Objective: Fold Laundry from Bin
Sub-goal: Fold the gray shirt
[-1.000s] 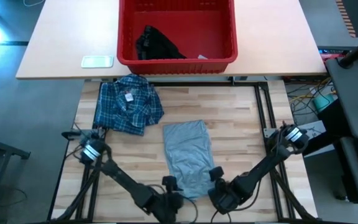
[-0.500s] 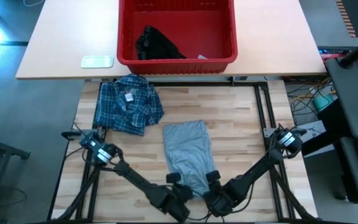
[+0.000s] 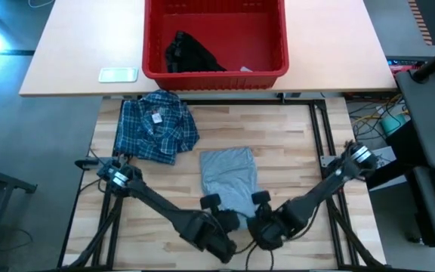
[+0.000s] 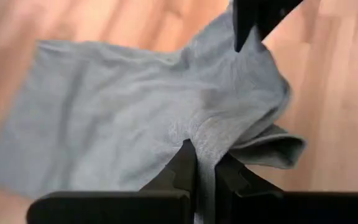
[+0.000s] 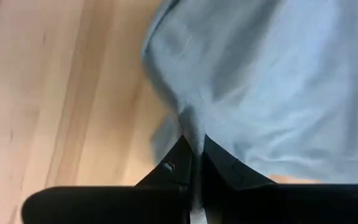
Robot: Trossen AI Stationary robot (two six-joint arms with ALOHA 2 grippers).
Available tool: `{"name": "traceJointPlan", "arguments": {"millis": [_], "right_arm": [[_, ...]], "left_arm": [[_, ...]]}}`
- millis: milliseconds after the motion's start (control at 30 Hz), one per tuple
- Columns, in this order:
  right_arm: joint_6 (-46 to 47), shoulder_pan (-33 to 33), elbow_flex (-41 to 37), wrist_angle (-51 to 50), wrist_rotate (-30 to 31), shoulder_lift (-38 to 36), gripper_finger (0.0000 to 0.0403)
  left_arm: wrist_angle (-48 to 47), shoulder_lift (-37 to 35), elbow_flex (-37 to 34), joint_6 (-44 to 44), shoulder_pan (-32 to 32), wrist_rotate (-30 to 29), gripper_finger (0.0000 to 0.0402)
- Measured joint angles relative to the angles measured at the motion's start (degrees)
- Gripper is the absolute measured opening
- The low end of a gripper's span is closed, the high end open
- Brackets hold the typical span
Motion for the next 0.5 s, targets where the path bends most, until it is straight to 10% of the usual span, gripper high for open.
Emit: {"name": "traceJointPlan", "arguments": {"millis": [500], "right_arm": [[-14.8, -23.9, -1.3, -4.4, 9.1, -14.5, 0.0009]], "left_arm": [[-24.1, -3.0, 7.0, 14.4, 16.9, -6.3, 0.0]]}}
